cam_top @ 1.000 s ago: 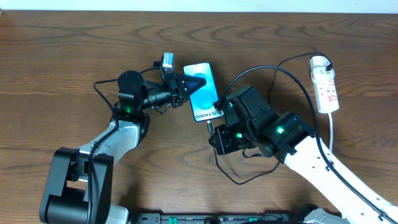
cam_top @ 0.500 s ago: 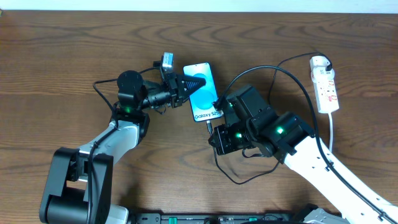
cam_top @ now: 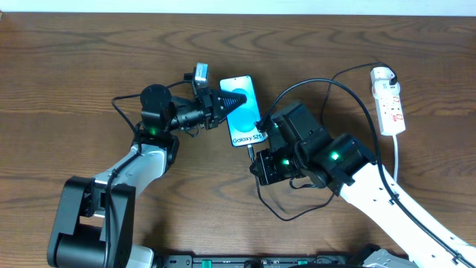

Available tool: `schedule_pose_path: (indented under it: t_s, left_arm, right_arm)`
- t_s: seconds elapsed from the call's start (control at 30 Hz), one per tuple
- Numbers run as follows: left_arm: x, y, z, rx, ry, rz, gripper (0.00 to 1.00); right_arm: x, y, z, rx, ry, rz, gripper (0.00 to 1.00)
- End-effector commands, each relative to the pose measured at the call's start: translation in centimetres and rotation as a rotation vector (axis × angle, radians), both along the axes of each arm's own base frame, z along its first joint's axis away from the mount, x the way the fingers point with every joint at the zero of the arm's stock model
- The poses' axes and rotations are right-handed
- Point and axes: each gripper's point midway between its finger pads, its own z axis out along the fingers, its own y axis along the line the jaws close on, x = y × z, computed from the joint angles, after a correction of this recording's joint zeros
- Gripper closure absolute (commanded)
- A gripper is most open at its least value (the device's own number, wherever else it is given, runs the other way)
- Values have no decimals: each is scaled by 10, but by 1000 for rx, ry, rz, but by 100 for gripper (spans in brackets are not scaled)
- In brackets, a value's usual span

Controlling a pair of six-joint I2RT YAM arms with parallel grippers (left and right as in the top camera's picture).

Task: Plug charger to phone and switch on socket
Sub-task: 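Carry the cable plug with the right gripper to the phone's bottom port, then push the USB-C plug up into the phone's port with the right gripper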

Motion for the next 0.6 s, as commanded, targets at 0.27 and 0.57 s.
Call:
schedule_pose_path:
  t_s: [0.27,0.57]
  left_arm:
    - [-3,-2,10,1,-65,-45,93]
    - [-7,-3,10,0,-65,-67,93]
  right_arm:
    - [7,3,1,11,-15,-23,99]
    - [25,1,3,-9,-103,-65,99]
